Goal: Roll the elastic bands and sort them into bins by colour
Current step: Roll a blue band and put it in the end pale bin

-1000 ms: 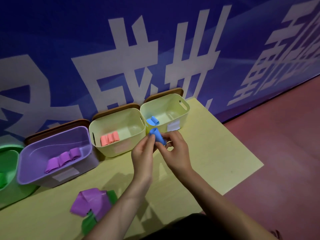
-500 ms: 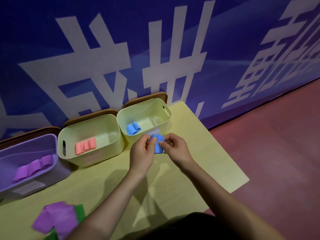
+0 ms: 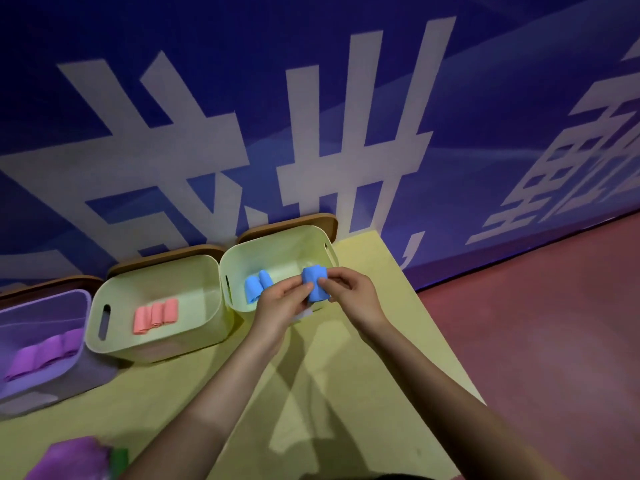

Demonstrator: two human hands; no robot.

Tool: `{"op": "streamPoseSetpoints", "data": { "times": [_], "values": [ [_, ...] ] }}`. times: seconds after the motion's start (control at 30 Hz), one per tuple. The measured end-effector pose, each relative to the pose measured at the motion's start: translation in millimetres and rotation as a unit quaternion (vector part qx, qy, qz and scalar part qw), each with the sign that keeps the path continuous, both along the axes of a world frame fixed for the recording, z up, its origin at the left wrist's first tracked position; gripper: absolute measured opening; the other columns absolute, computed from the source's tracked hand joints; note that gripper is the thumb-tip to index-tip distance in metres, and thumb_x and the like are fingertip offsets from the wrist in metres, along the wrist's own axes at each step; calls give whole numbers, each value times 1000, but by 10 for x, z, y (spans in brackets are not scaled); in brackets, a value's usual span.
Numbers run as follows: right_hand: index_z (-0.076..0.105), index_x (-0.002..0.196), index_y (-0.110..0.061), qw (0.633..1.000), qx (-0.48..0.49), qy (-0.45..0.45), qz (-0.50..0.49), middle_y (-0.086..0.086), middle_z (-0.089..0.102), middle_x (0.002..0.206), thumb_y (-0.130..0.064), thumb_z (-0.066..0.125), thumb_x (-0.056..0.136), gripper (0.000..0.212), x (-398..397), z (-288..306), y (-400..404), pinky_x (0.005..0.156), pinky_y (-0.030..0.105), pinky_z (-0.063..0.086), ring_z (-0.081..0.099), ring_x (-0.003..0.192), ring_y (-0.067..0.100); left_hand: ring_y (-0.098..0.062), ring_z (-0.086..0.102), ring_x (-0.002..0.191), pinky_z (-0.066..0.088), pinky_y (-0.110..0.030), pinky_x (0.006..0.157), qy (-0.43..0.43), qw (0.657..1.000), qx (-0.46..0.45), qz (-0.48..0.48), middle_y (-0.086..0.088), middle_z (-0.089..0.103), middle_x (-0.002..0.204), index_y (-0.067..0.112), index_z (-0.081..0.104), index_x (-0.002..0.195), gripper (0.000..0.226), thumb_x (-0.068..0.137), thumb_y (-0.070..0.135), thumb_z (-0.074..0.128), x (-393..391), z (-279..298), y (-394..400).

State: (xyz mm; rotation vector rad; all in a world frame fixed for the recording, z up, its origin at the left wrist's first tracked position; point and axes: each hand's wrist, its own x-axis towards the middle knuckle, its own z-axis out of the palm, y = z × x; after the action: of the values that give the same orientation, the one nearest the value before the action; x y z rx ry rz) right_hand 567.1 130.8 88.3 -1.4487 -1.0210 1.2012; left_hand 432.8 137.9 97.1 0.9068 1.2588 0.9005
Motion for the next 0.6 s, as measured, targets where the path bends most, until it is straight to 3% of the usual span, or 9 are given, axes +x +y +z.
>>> {"op": "streamPoseSetpoints", "data": {
  "times": [0.13, 0.23, 0.3, 0.4, 0.5, 0.6],
  "values": [
    [67, 100, -1, 997, -52, 32, 36, 2, 66, 80, -8, 66, 87, 15, -6, -120, 333, 61, 16, 48, 59, 64, 0, -23, 66, 92, 51, -36, 93, 17, 999, -28, 29, -15, 71, 100, 8, 70, 102, 16, 91, 5, 59, -55, -123, 291],
    [63, 88, -3, 991, -107, 32, 68, 2, 60, 72, -5, 65, 87, 3, -67, -245, 561, 64, 21, 48, 56, 63, 8, -18, 63, 75, 54, -27, 75, 39, 997, -54, 45, -8, 70, 84, 6, 70, 107, 20, 89, 3, 60, -110, -230, 478],
    [59, 79, -7, 989, -128, 17, 73, 2, 57, 69, -5, 64, 87, 10, -139, -338, 716, 62, 22, 48, 54, 62, 11, -14, 60, 67, 52, -21, 64, 58, 994, -70, 68, -4, 66, 75, 11, 69, 103, 19, 88, 2, 61, -135, -297, 617],
    [56, 71, -13, 983, -153, -18, 97, 1, 56, 69, -5, 59, 88, 19, -244, -442, 944, 60, 20, 48, 53, 62, 11, -16, 57, 65, 51, -23, 65, 90, 987, -96, 94, -3, 63, 71, 12, 69, 97, 15, 86, 2, 64, -184, -432, 829],
    [55, 66, -14, 966, -179, -103, 155, 0, 51, 66, -7, 55, 88, 23, -330, -561, 1236, 53, 18, 42, 49, 60, 12, -22, 59, 74, 50, -26, 72, 149, 982, -104, 58, -5, 64, 79, 11, 70, 97, 14, 84, 13, 64, -262, -546, 1029],
    [55, 70, -6, 941, -209, -197, 181, 4, 45, 62, -9, 54, 84, 15, -409, -710, 1550, 51, 26, 33, 46, 62, 21, -23, 58, 112, 42, -30, 100, 251, 966, -49, 35, -7, 62, 118, 8, 62, 123, 33, 91, 16, 58, -404, -595, 1186]
  ]
}}
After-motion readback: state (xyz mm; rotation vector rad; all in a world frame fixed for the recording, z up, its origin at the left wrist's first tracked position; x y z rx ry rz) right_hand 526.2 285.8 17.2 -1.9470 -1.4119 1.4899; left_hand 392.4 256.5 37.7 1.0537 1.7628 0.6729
